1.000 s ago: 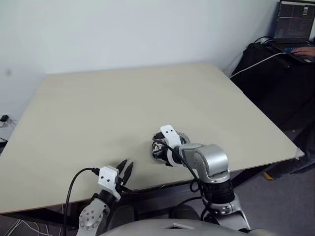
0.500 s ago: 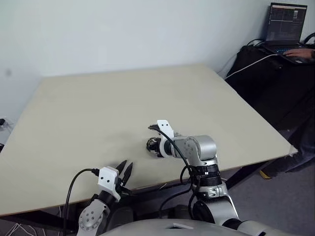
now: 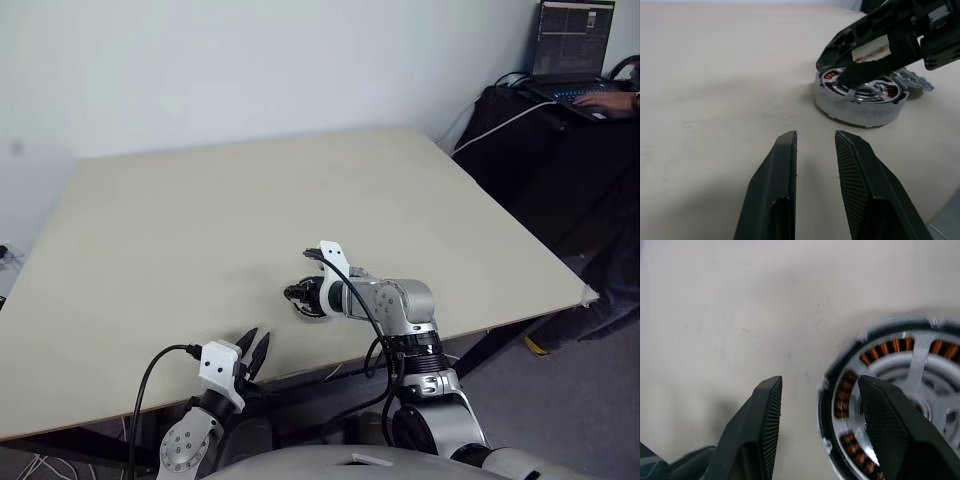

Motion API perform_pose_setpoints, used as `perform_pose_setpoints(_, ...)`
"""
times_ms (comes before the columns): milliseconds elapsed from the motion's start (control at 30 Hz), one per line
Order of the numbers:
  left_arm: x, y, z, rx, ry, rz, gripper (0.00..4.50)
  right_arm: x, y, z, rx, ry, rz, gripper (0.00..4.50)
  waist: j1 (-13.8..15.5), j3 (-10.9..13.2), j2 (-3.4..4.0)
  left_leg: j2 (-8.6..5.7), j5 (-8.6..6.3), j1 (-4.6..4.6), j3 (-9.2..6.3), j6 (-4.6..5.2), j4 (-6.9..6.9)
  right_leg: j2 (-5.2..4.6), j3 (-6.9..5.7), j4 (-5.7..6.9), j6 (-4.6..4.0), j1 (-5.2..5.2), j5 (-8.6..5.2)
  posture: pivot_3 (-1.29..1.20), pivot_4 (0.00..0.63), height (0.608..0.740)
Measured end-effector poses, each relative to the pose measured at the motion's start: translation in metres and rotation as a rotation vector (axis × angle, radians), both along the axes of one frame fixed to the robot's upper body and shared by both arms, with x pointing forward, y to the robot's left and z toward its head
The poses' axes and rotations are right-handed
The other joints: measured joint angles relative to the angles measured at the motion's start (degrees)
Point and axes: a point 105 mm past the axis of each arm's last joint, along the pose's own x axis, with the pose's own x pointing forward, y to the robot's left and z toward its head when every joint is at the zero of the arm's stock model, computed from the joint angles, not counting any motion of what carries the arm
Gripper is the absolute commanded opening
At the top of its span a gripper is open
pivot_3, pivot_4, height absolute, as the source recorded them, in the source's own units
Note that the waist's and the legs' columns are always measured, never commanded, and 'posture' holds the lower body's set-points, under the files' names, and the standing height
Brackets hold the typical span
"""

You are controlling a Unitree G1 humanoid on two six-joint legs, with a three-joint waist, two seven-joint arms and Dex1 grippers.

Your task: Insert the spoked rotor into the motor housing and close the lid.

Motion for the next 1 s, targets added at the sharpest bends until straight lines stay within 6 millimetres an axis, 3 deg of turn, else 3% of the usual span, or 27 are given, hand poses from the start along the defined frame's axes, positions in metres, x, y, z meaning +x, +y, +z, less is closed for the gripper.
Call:
perform_pose_setpoints(100,0.001,-0.002,0.0,-0.002,0.003,-0.006,1.23,0.006,0.004,0.024,-0.02,-0.22,0.066,2.62,-0.5,0.2,-0.09,-0.13,0.1,-0.02,-0.19,0.13,0.0,0.09,0.04,0.03,-0.03,-0.06,0.42,0.0,0.0,0.74)
perform_pose_setpoints(200,0.002,-0.004,0.004,-0.006,-0.01,-0.013,1.23,0.01,-0.012,0.042,-0.153,-0.541,0.139,2.62,-0.4,0.0,-0.45,-0.63,-0.28,-0.12,-0.37,0.05,-0.26,0.13,0.14,-0.02,0.07,0.02,0.25,0.0,0.0,0.74)
perform_pose_setpoints(367,0.004,-0.005,0.006,-0.006,-0.018,-0.015,1.23,0.009,-0.05,0.036,-0.364,-0.787,0.145,2.62,-0.5,0.0,-0.52,-0.83,-0.7,-0.22,-0.39,-0.02,-0.33,0.24,0.23,-0.11,0.29,0.03,0.08,0.0,0.0,0.74)
perform_pose_setpoints(433,0.005,-0.004,0.007,-0.004,-0.02,-0.015,1.23,0.008,-0.068,0.029,-0.478,-0.839,0.137,2.96,-0.5,0.1,-0.56,-0.84,-0.83,-0.2,-0.36,0.05,-0.3,0.23,0.26,-0.16,0.37,0.06,0.01,0.0,0.0,0.74)
perform_pose_setpoints(600,0.004,-0.004,0.006,-0.004,-0.015,-0.015,1.23,0.004,-0.114,0.01,-0.693,-0.819,0.016,4.46,-0.2,0.1,-0.72,-0.86,-0.93,-0.15,-0.41,0.12,-0.21,0.2,0.28,-0.14,0.4,0.13,-0.45,0.0,0.0,0.74)
perform_pose_setpoints(800,0.004,-0.003,0.006,0.002,-0.014,-0.016,1.23,-0.011,-0.163,-0.009,-0.84,-0.699,-0.137,4.46,0.2,0.1,-0.73,-0.82,-0.92,0.07,-0.64,0.12,-0.06,0.2,0.31,0.01,0.28,0.17,-0.44,0.0,0.0,0.74)
perform_pose_setpoints(1000,0.005,-0.001,0.006,0.012,-0.019,-0.013,1.23,-0.029,-0.168,-0.021,-0.865,-0.635,-0.156,4.46,0.2,0.1,-0.72,-0.84,-0.92,0.05,-0.6,0.13,-0.04,0.2,0.39,0.03,0.28,0.2,-0.41,0.0,0.0,0.74)
